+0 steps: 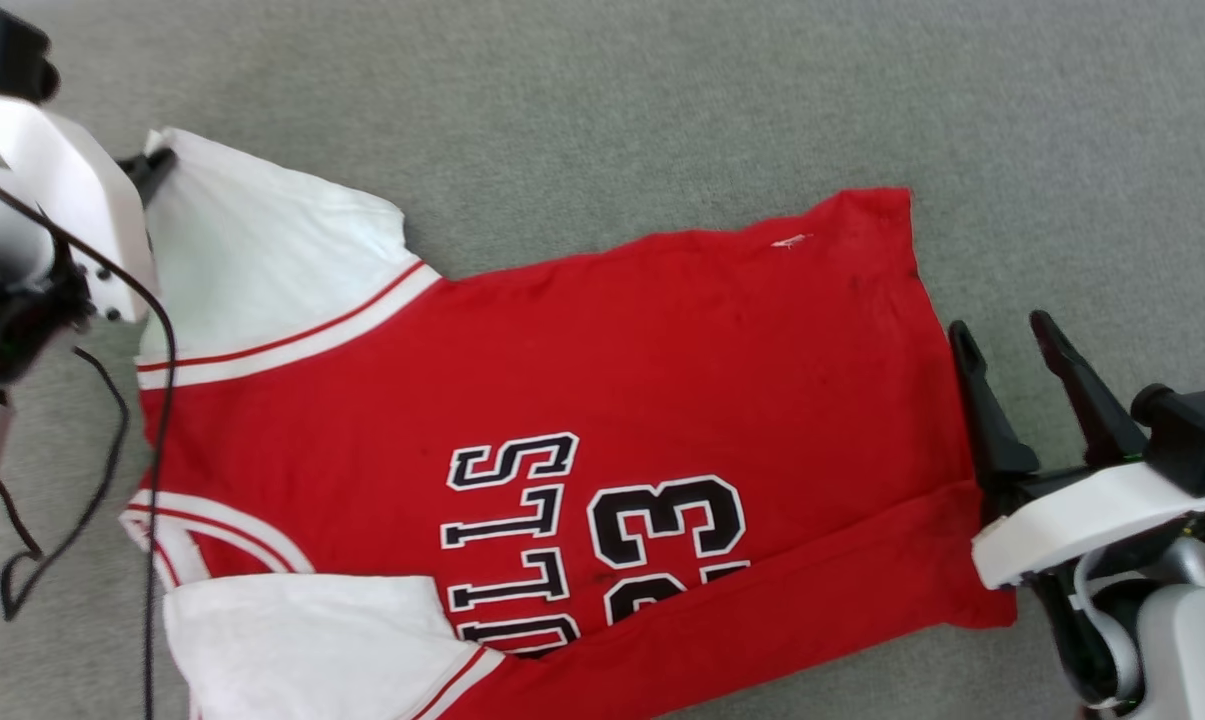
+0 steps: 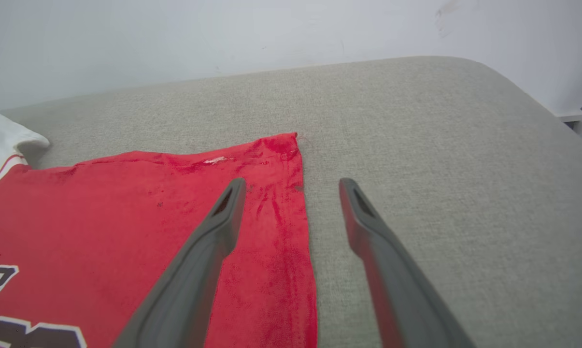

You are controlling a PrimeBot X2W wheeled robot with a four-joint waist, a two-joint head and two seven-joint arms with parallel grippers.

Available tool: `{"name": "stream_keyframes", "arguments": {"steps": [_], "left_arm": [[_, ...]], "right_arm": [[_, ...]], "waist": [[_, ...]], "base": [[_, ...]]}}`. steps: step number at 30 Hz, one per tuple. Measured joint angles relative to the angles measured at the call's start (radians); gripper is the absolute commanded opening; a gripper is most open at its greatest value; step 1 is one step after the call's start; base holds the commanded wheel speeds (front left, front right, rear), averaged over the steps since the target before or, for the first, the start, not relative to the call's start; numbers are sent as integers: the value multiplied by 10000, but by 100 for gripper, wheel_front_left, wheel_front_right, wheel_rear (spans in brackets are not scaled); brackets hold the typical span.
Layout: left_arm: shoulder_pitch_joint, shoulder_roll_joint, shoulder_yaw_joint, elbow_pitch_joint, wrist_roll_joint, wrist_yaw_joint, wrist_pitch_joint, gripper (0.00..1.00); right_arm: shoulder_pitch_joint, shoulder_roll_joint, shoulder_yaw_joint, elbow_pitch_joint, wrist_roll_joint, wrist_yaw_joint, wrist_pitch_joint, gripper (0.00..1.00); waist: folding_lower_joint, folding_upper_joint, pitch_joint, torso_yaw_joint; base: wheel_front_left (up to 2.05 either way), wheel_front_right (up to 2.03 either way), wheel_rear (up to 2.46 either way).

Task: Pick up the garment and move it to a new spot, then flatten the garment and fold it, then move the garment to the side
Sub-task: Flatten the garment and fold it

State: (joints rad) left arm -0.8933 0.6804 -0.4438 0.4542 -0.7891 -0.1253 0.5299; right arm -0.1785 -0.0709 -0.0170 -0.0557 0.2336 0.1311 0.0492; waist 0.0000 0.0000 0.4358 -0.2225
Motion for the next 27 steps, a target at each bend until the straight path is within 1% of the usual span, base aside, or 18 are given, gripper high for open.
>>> {"name": "stream_keyframes", "arguments": {"steps": [3, 5, 8, 13, 14, 15, 17, 18, 19, 21, 25, 26, 27], "left_arm": [[402, -100, -54, -339, -92, -15, -295, 0], [559, -134, -36, -755, -144, -23, -541, 0], [848, -194, -10, -1430, -148, 113, -746, 0], [1508, -153, -117, -2809, -17, 387, -922, 0], [1609, -151, -142, -3070, 46, 441, -1001, 0], [1609, -151, -142, -3070, 46, 441, -1001, 0], [1848, -171, -159, -3632, 69, 598, -1112, 0], [2112, -174, -178, -4165, 109, 740, -1218, 0], [2112, -174, -178, -4165, 109, 740, -1218, 0], [2280, -169, -173, -4610, 163, 867, -1304, 0], [2569, -150, -142, -5404, 228, 1089, -1476, 0], [2615, -132, -125, -5710, 297, 1160, -1565, 0], [2615, -132, -125, -5710, 297, 1160, -1565, 0]], "right_arm": [[41, -504, 19, -54, -94, -2, 821, 100], [35, -982, 178, -81, -92, 4, 1383, 100], [-84, -1735, 224, -104, -23, 0, 2395, 100], [-870, -2658, 351, -54, 522, 2, 4171, 100], [-1056, -2805, 332, 17, 621, 2, 4533, 100], [-1056, -2805, 332, 17, 621, 2, 4533, 100], [-1451, -3118, 441, 219, 673, 2, 5200, 100], [-1854, -3363, 487, 470, 690, 2, 5764, 100], [-1854, -3363, 487, 470, 690, 2, 5764, 100], [-2240, -3482, 587, 742, 767, 0, 6197, 100], [-2873, -3831, 800, 1396, 715, 0, 6725, 100], [-3128, -4021, 930, 1735, 587, 2, 6832, 100], [-3128, -4021, 930, 1735, 587, 2, 6832, 100]], "waist": [[0, 0, -340, 251], [0, 0, -516, 468], [-1, 0, -709, 829], [-1, 0, -848, 1411], [-1, 0, -842, 1515], [-1, 0, -842, 1515], [-1, 0, -793, 1713], [-1, 0, -709, 1897], [-1, 0, -709, 1897], [-1, 0, -602, 2072], [0, 0, -376, 2422], [0, 0, -273, 2607], [0, 0, -273, 2607]], "base": [[0, 0, 0], [0, 0, 0], [0, 0, 0], [0, 0, 0], [0, 0, 0], [0, 0, 0], [0, 0, 0], [0, 0, 0], [0, 0, 0], [0, 0, 0], [0, 0, 0], [0, 0, 0], [0, 0, 0]]}}
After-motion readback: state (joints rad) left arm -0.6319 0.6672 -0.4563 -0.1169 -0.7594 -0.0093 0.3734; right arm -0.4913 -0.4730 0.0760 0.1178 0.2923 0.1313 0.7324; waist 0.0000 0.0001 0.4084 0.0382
